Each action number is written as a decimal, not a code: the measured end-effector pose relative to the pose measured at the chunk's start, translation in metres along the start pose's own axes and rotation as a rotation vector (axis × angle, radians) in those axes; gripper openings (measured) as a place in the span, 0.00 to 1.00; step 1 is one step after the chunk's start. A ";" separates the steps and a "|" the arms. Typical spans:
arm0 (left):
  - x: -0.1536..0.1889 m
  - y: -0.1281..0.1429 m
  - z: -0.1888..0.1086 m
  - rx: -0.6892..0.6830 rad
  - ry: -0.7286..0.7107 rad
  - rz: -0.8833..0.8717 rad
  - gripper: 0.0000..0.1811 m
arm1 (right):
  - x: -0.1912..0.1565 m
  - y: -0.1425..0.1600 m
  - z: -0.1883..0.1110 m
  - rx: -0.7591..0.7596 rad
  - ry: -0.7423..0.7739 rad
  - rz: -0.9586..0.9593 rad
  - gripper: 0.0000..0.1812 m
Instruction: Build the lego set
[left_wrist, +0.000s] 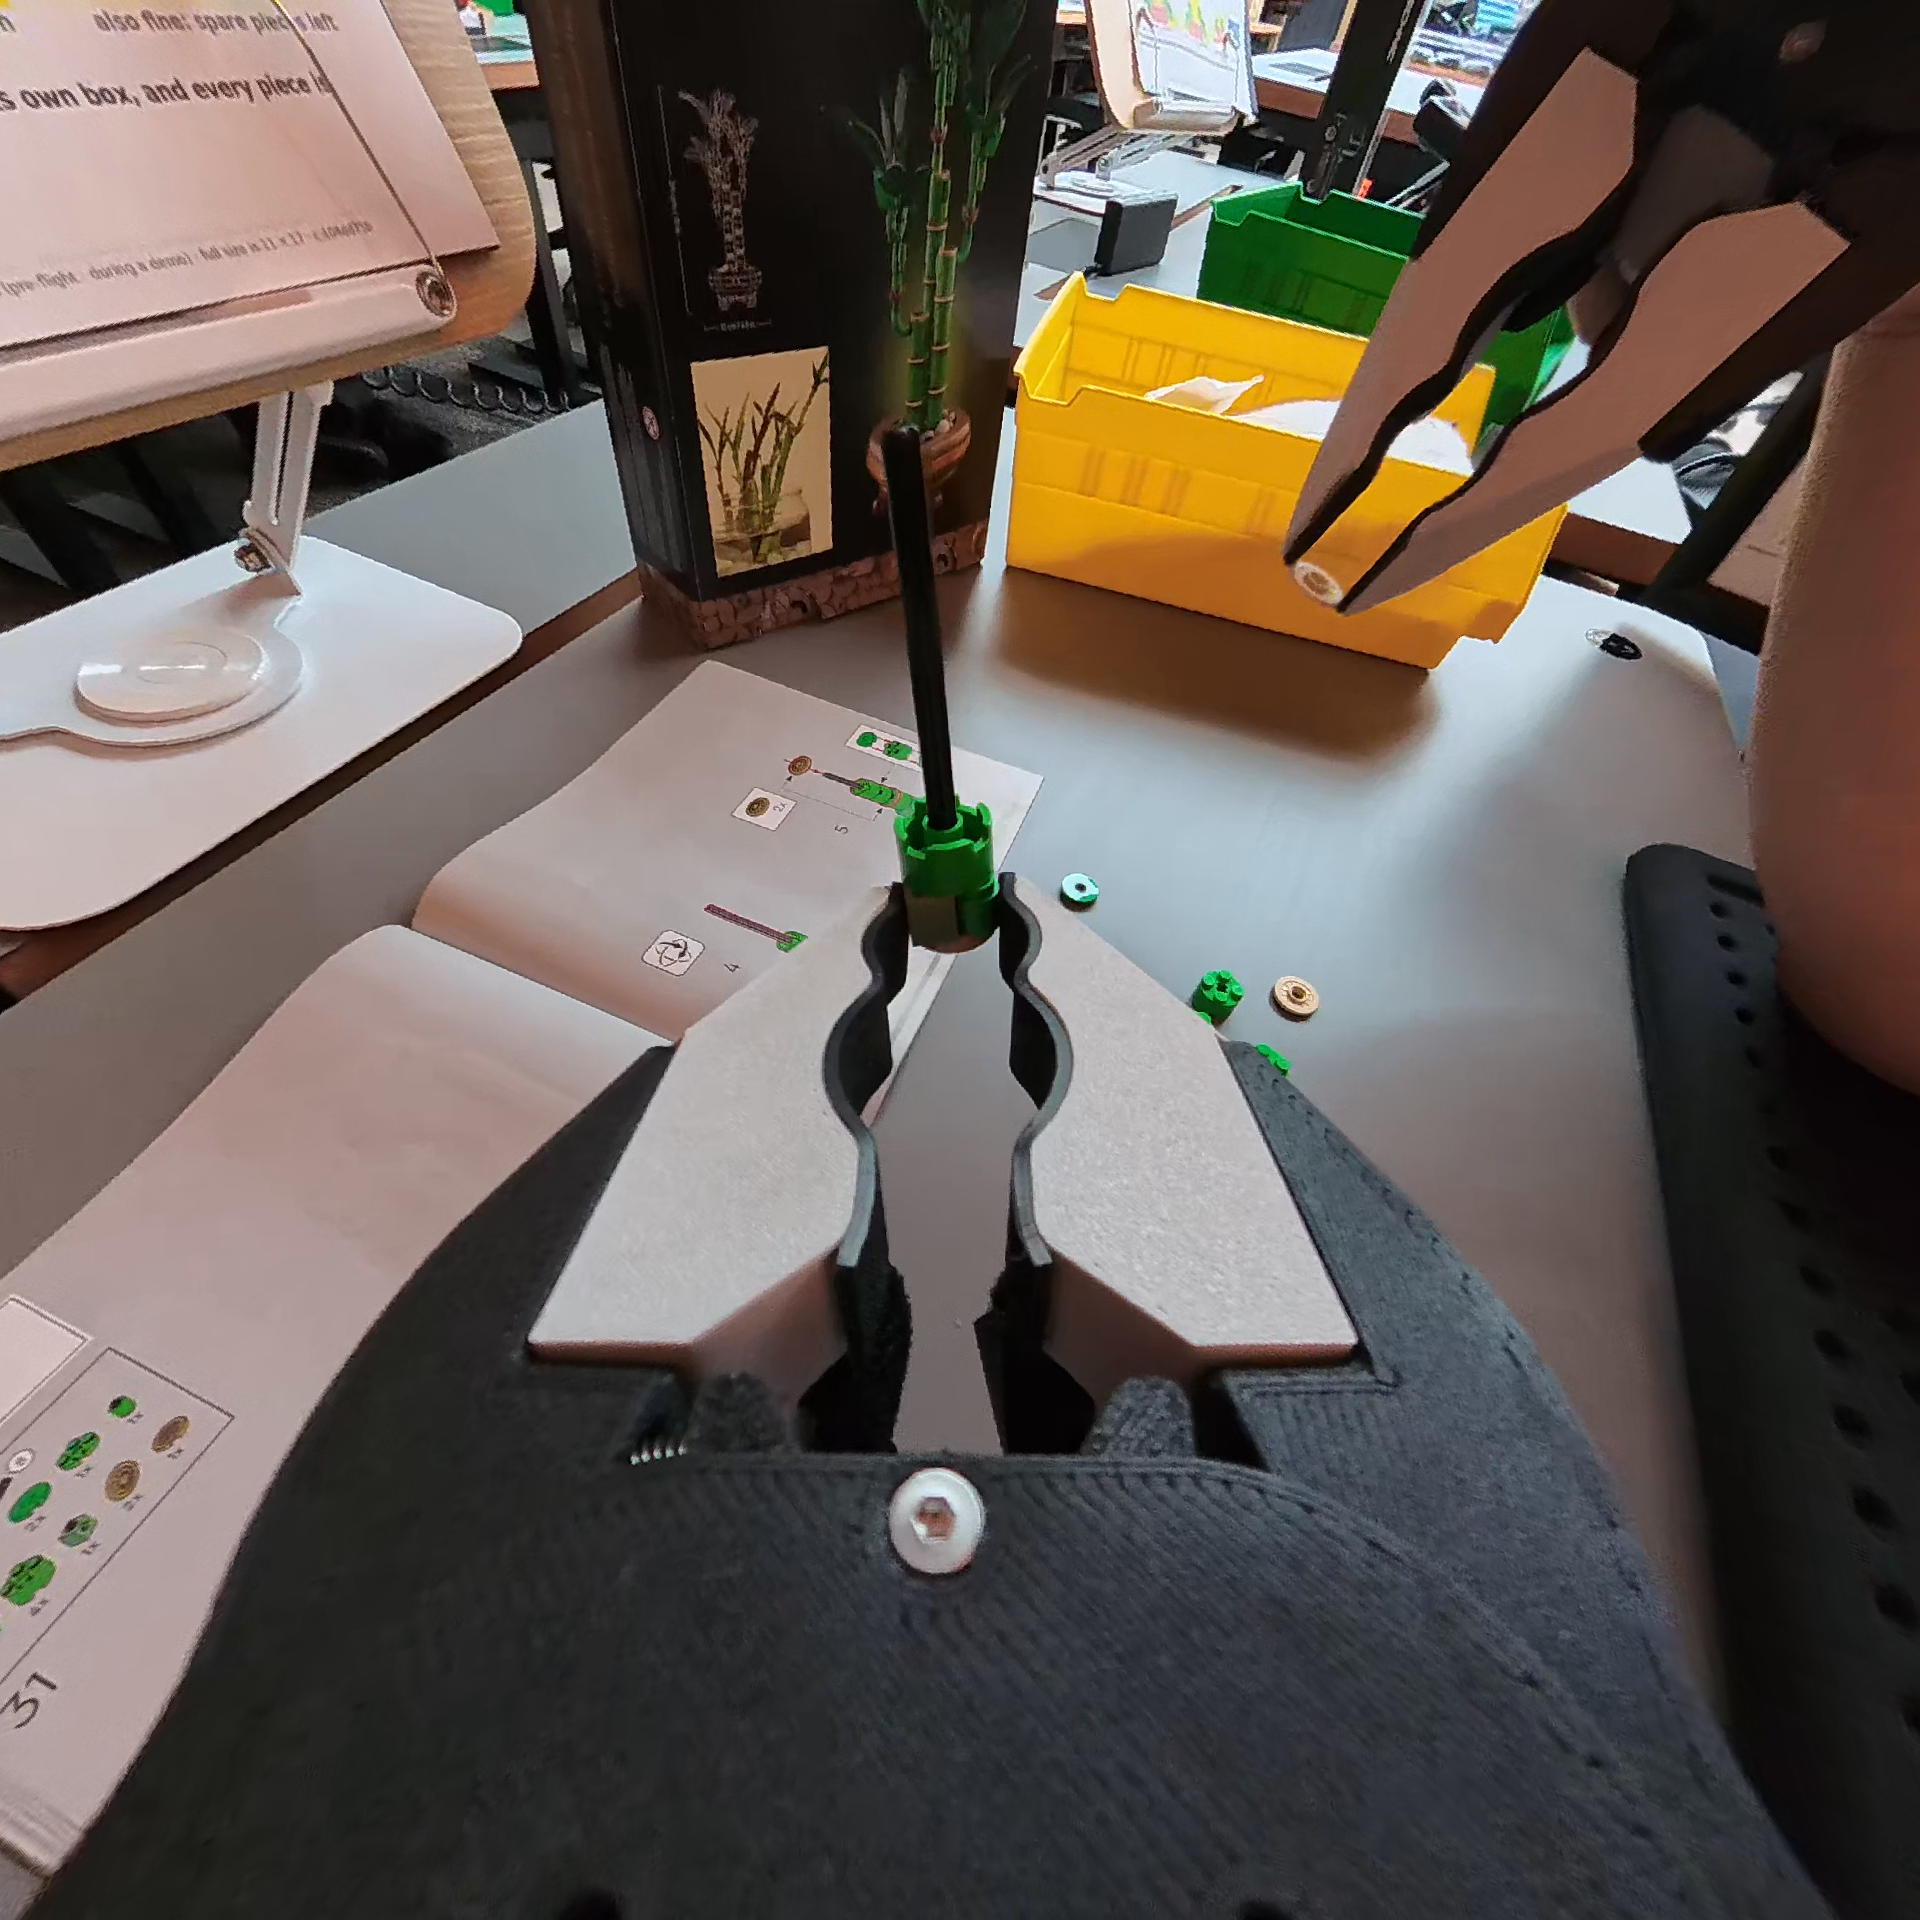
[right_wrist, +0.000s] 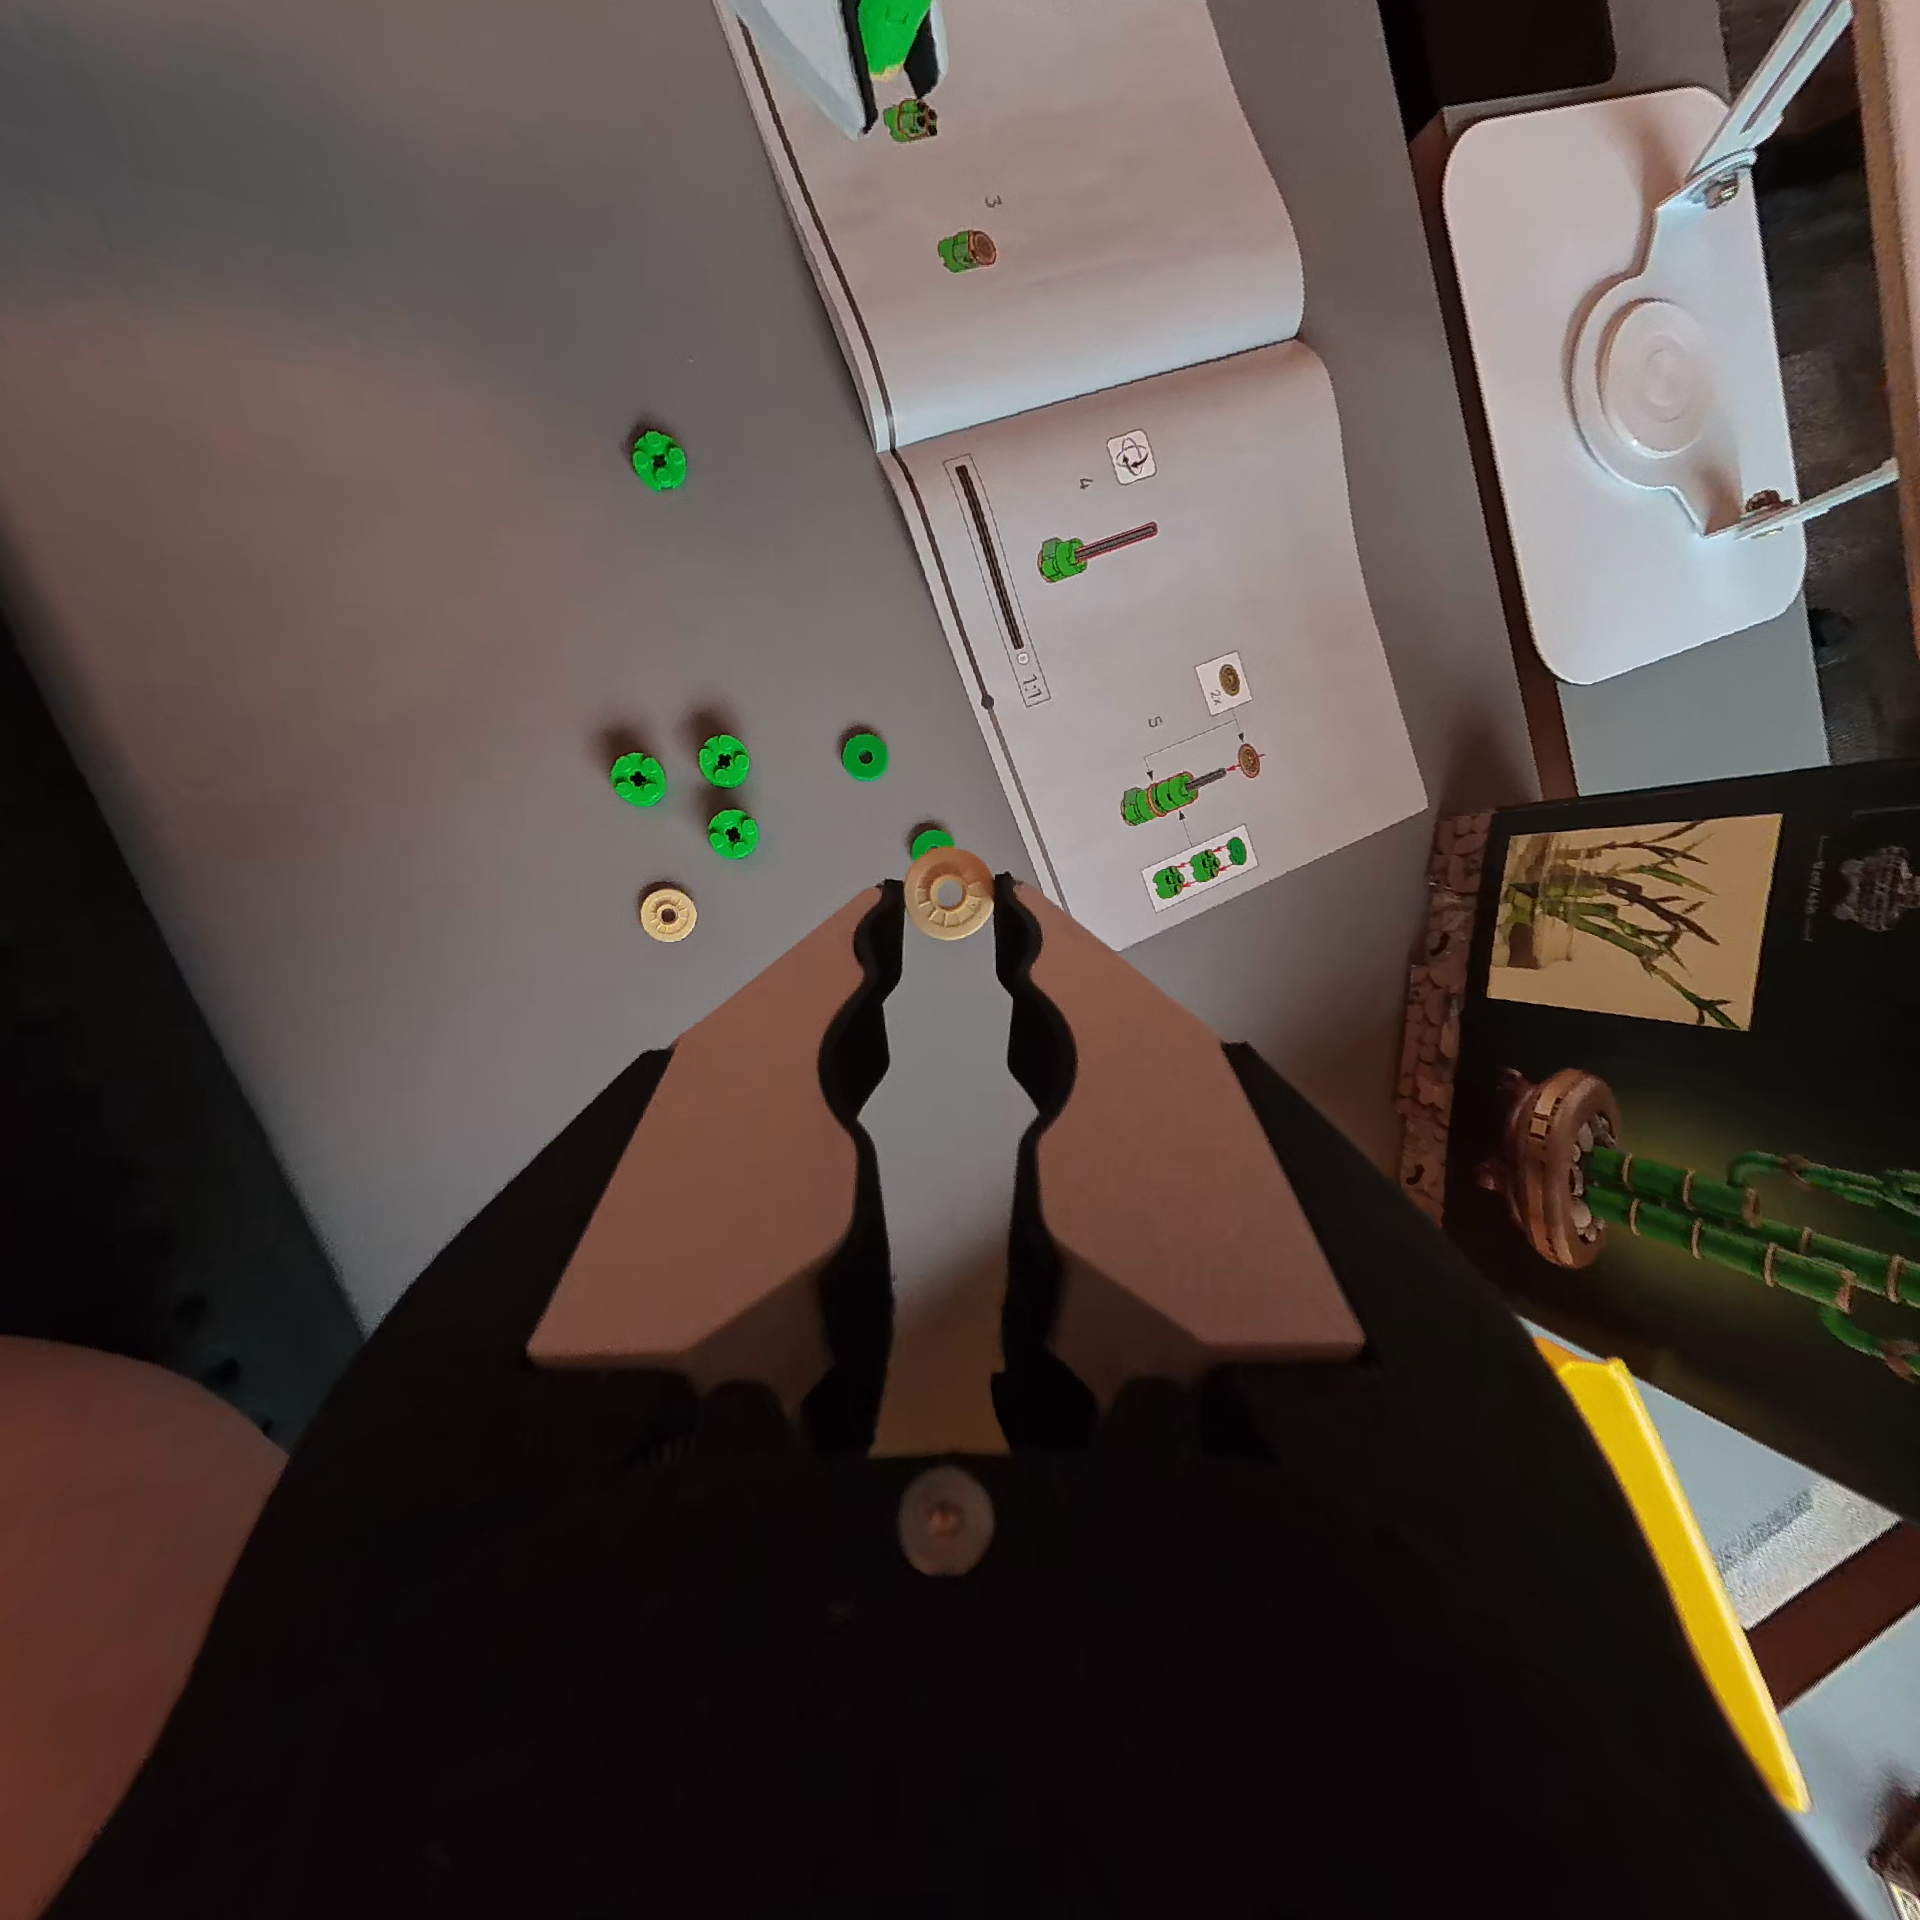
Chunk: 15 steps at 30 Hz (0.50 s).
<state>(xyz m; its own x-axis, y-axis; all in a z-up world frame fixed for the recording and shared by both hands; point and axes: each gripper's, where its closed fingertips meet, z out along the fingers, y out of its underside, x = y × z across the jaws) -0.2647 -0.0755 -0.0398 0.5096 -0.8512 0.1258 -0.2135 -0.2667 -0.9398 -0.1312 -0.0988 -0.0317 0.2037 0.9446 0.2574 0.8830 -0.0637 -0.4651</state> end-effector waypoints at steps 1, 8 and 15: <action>0.001 -0.001 0.001 0.004 0.003 -0.001 0.08 | 0.000 0.000 0.002 -0.001 -0.008 -0.002 0.09; -0.002 0.009 0.010 -0.021 -0.010 -0.001 0.08 | 0.000 0.000 0.012 -0.005 -0.042 -0.015 0.09; -0.004 0.011 0.012 -0.014 -0.010 -0.018 0.08 | 0.000 0.005 0.009 -0.016 -0.028 -0.005 0.09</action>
<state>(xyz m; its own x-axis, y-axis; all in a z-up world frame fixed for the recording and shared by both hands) -0.2589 -0.0692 -0.0549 0.5217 -0.8416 0.1396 -0.2160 -0.2886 -0.9328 -0.1309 -0.0961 -0.0414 0.1874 0.9535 0.2360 0.8909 -0.0638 -0.4498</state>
